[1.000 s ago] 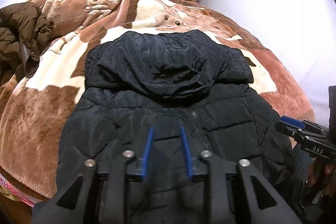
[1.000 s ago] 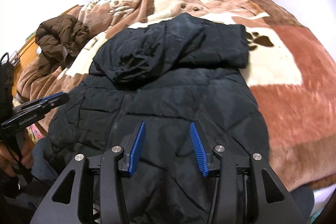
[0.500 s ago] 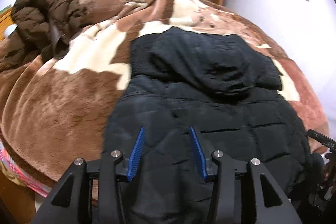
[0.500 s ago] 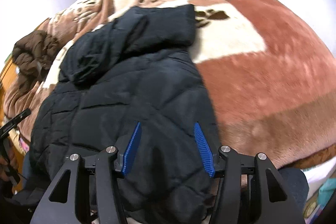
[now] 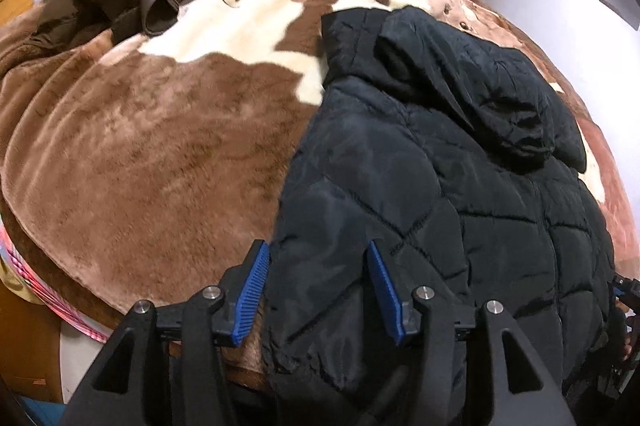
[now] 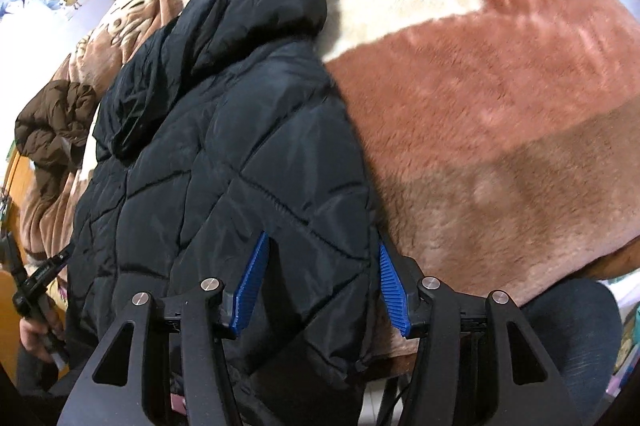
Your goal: Fold large clothes
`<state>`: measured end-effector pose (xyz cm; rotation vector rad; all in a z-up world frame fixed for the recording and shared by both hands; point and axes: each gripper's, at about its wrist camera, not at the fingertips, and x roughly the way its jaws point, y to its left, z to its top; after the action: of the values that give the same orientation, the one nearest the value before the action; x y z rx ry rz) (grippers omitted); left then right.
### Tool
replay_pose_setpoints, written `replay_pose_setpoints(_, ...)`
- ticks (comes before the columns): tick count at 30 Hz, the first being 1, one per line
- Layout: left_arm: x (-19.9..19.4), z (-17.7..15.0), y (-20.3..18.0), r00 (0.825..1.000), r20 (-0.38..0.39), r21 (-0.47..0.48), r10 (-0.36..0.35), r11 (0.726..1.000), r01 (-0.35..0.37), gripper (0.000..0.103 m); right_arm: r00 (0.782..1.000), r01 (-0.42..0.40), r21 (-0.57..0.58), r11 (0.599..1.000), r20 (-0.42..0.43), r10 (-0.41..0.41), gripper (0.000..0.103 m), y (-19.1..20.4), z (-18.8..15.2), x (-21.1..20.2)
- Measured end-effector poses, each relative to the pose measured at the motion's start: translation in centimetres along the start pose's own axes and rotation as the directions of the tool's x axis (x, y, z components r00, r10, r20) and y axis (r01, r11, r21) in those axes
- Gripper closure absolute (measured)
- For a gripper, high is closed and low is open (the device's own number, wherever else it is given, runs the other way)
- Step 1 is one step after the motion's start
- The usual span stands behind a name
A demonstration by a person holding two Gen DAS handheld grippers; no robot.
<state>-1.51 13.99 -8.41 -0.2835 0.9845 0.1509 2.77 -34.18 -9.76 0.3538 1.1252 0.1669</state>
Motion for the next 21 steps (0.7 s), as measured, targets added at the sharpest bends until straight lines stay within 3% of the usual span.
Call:
replay_pose_setpoints(9,-1.0,-2.3,-0.3,0.998,-0.030,-0.017,-0.060,0.998,0.059,0.047,0.991,-0.083,0.079,0.993,-0.101,0.091,0.048,-0.6,-2.0,0.2)
replay_pose_setpoints(17,0.5,-3.4,-0.7,0.986,-0.140,-0.034,-0.091,0.996,0.087,0.041,0.983,-0.077,0.078,0.994,-0.163,0.088,0.047,0.0,-2.2,1.2)
replay_pose_setpoints(18,0.5,-3.4,-0.7,0.986,-0.140,-0.040,-0.092,0.995,0.087,0.042,0.984,-0.070,0.066,0.995,-0.159,0.080,0.051,0.3,-2.2,1.2)
replay_pose_setpoints(21,-0.3,-3.2,-1.0,0.989,-0.114,-0.028,-0.099,0.995,0.096,0.069,0.988,-0.086,0.047,0.995,-0.124,0.091,0.078,1.0,-2.1,0.2)
